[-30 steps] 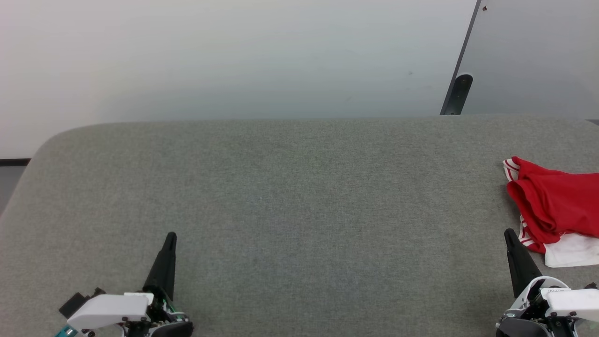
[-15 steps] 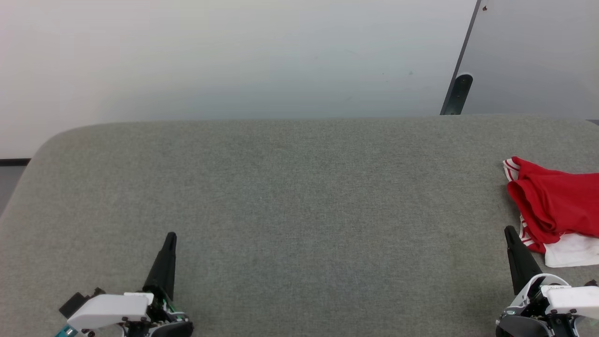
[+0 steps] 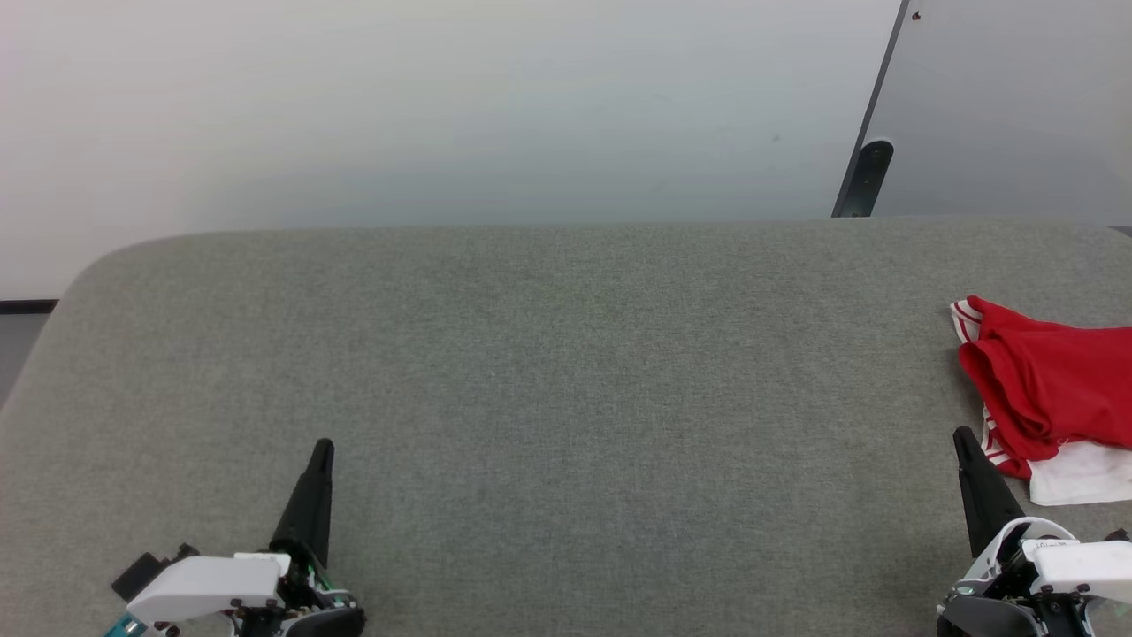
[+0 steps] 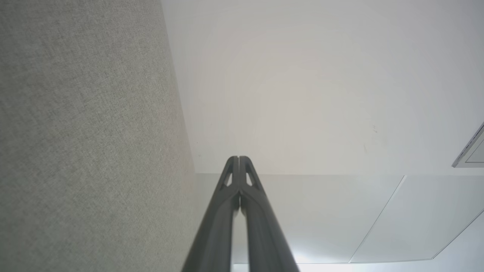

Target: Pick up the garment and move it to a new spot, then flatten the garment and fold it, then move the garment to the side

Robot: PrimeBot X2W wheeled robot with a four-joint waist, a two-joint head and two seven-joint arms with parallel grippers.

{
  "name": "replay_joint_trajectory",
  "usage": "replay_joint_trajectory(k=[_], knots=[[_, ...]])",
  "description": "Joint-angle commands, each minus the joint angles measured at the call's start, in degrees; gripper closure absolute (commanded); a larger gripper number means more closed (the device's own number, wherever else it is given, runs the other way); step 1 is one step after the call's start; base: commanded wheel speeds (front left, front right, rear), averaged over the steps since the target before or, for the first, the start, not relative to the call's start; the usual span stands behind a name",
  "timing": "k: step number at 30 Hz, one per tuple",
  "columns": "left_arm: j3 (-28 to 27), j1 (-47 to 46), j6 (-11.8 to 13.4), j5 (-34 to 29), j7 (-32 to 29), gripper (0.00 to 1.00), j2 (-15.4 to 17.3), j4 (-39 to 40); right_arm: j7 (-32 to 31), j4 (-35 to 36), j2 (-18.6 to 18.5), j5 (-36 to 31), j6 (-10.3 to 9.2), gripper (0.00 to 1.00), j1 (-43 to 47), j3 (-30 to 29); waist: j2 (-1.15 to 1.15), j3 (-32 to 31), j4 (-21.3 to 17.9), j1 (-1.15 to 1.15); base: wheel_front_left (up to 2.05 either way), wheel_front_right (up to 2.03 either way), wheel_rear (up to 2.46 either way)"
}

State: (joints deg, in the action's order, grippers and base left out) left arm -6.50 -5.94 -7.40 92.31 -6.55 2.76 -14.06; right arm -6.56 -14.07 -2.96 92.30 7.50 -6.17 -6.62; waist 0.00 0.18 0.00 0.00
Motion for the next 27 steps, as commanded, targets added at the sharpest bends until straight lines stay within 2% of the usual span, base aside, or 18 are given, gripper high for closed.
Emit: replay_joint_trajectory(k=[1,27], knots=[[-0.15,-0.6,-0.16,0.18,-0.18,1.0,0.06,0.05,-0.13,0.13,0.24,0.2,-0.02,1.0,-0.11,0.05,0.0,0.0,0.0,0.0,0.0,0.0,0.0],[-0.14,-0.59,-0.16,0.18,-0.17,1.0,0.06,0.06,-0.12,0.13,0.23,0.21,-0.02,1.0,-0.11,0.06,0.0,0.0,0.0,0.0,0.0,0.0,0.0]])
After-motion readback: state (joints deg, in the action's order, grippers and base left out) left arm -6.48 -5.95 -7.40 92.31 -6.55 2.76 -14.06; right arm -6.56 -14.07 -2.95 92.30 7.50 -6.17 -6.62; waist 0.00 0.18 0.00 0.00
